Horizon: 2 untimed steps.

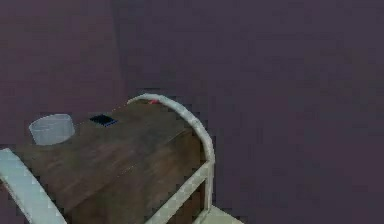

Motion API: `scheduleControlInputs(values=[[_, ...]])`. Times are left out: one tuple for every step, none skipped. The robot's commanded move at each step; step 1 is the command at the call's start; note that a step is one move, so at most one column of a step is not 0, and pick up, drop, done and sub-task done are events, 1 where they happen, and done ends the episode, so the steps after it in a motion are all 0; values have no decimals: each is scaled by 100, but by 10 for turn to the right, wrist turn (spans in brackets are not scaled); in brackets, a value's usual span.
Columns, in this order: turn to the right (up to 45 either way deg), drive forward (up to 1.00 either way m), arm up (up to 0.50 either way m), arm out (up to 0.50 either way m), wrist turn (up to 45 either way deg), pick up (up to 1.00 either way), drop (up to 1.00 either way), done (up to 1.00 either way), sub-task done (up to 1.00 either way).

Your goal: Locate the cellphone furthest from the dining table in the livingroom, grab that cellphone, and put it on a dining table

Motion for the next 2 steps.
scheduleControlInputs(values=[[-450, 0, 0, 0, 0, 0, 0, 0, 0], [-450, 0, 0, 0, 0, 0, 0, 0, 0]])
